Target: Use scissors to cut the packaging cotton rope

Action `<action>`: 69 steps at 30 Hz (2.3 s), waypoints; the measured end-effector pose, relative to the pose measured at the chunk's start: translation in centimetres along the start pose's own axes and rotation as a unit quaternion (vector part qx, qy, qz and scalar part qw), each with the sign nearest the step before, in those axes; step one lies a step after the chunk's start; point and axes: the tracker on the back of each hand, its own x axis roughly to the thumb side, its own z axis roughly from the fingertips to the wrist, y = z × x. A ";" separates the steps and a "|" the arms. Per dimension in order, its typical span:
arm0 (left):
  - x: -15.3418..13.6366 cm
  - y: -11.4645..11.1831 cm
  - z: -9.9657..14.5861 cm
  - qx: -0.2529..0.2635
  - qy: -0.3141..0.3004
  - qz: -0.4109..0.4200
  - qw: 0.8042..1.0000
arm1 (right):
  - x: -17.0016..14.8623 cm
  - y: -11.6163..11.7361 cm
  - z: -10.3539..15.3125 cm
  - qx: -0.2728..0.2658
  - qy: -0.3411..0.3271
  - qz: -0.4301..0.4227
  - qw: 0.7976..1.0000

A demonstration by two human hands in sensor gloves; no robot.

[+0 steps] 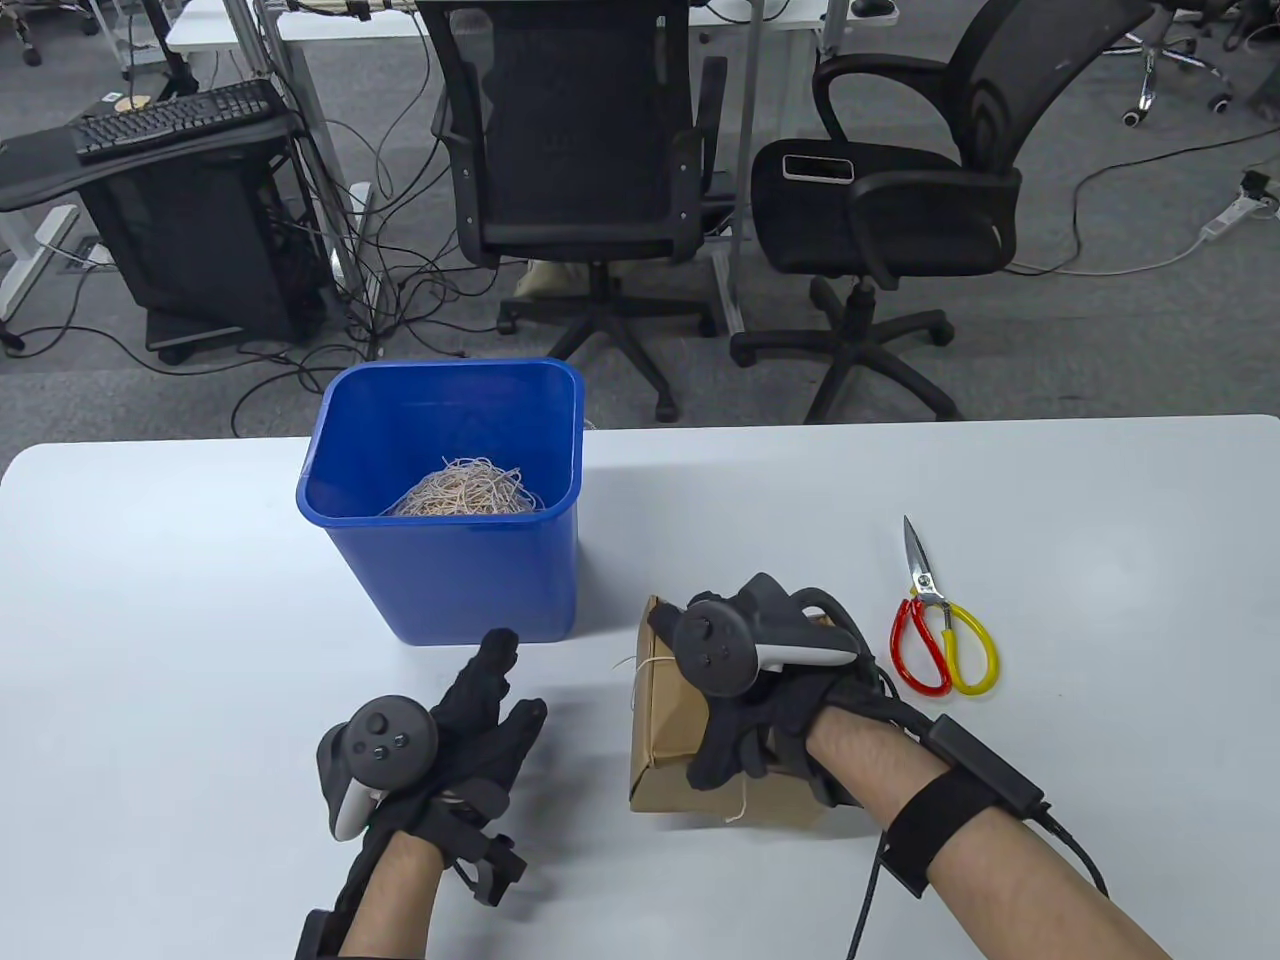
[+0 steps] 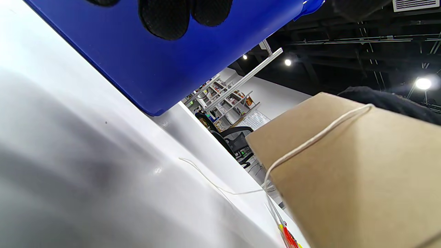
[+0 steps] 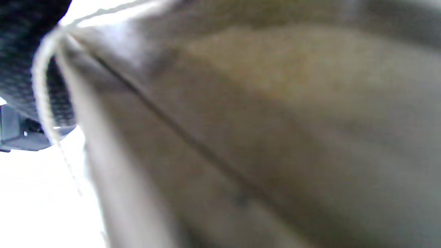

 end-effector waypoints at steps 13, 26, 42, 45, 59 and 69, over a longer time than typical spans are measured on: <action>-0.1 0.0 0.0 -0.003 0.009 -0.003 1.000 | 0.3 4.6 -1.9 0.082 0.001 0.014 0.997; -0.1 -0.2 -0.1 -0.010 0.011 -0.010 1.000 | -1.3 2.5 2.0 0.023 -0.022 -0.182 0.983; -0.8 -0.4 0.0 -0.012 0.027 -0.021 0.999 | -12.1 5.0 11.1 -0.385 0.117 -0.316 0.859; -1.2 -0.4 0.1 -0.013 0.035 -0.023 0.999 | -15.0 5.8 11.1 -0.375 0.235 -0.271 0.855; -1.4 0.2 0.2 -0.006 0.049 -0.020 0.999 | -22.0 8.3 5.0 -0.048 0.539 -0.110 0.834; -1.6 0.1 0.1 -0.013 0.057 -0.025 0.998 | -22.2 9.1 2.3 -0.021 0.550 -0.111 0.827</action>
